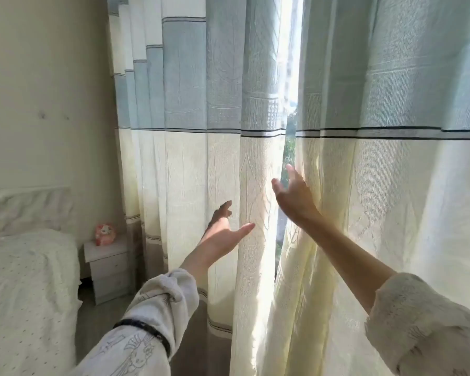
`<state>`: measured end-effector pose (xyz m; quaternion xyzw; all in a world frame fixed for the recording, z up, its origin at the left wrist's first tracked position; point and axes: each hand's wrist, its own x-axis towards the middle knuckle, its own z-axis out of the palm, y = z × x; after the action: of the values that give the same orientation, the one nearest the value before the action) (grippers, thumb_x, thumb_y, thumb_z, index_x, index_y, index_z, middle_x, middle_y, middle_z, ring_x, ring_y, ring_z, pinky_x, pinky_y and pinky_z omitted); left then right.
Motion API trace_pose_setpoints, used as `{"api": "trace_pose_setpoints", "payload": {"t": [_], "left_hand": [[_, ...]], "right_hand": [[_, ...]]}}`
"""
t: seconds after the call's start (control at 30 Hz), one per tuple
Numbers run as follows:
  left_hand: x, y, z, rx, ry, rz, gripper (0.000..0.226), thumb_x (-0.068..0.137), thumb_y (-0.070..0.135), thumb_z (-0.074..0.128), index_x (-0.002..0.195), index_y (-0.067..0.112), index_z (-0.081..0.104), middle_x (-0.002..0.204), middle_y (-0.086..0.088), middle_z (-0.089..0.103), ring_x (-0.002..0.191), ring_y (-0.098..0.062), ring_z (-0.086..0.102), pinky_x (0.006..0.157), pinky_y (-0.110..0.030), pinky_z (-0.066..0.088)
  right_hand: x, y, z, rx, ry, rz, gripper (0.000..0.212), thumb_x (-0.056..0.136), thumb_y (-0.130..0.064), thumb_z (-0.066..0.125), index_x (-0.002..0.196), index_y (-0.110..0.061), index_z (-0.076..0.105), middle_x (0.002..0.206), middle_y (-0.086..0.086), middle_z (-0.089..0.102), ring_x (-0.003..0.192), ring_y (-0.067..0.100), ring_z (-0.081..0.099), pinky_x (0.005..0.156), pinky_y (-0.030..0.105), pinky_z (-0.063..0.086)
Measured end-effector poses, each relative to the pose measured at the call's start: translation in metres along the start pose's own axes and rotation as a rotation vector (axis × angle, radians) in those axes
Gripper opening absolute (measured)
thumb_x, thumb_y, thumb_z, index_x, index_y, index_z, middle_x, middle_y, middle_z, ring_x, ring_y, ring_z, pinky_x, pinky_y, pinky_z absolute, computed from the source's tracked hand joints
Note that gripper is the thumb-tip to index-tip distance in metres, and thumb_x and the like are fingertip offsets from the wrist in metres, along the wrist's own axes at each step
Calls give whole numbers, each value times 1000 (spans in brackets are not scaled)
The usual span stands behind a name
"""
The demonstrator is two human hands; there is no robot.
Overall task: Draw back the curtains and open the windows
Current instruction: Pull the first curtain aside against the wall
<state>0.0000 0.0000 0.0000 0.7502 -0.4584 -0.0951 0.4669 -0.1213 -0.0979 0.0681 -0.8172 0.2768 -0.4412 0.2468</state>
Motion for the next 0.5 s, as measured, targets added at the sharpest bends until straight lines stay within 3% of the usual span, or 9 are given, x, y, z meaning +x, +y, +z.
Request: {"api": "trace_pose_setpoints", "payload": {"t": [0.1, 0.17, 0.27, 0.33, 0.4, 0.43, 0.5], "left_hand": [[27, 18, 25, -34, 22, -56, 91, 76, 60, 57, 144, 30, 5, 156, 0, 14, 141, -22, 21, 113, -41, 25], [43, 25, 32, -74, 82, -99, 80, 79, 53, 58, 141, 20, 21, 150, -5, 30, 134, -23, 34, 107, -35, 32], [61, 25, 27, -197, 242, -182, 47, 83, 37, 61, 119, 8, 51, 121, -13, 60, 106, -25, 57, 87, -26, 40], [71, 17, 21, -227, 289, -189, 35, 84, 32, 61, 111, 9, 56, 111, -13, 63, 106, -28, 58, 90, -28, 41], [79, 6, 14, -238, 318, -165, 21, 83, 29, 63, 100, 19, 54, 100, -5, 61, 101, -24, 58, 87, -26, 39], [84, 0, 11, -231, 328, -170, 22, 83, 31, 62, 99, 20, 51, 99, -2, 58, 98, -22, 56, 87, -26, 38], [93, -13, 3, -203, 349, -188, 26, 83, 35, 62, 98, 17, 52, 97, 0, 56, 96, -20, 54, 86, -26, 37]], "right_hand": [[23, 17, -4, 69, -87, 25, 65, 94, -36, 47, 146, -8, 20, 153, 14, 27, 138, 29, 31, 109, 42, 29], [35, 19, 0, 108, -149, 12, 70, 92, -42, 49, 146, -8, 20, 153, 15, 28, 138, 28, 31, 108, 42, 30], [56, 21, 11, 162, -208, -9, 80, 87, -46, 56, 145, -6, 20, 150, 17, 32, 136, 27, 34, 106, 36, 32], [68, 23, 23, 185, -221, -8, 82, 85, -46, 59, 143, 0, 24, 145, 21, 39, 130, 30, 43, 102, 34, 37], [80, 23, 37, 205, -230, 17, 83, 84, -48, 59, 136, 10, 31, 136, 30, 46, 122, 38, 49, 98, 41, 42], [84, 24, 45, 224, -255, 29, 84, 84, -49, 59, 138, 9, 29, 135, 31, 46, 122, 39, 49, 99, 42, 42], [95, 22, 64, 309, -333, 30, 83, 87, -45, 56, 145, -2, 17, 144, 25, 38, 132, 32, 39, 106, 32, 31]]}}
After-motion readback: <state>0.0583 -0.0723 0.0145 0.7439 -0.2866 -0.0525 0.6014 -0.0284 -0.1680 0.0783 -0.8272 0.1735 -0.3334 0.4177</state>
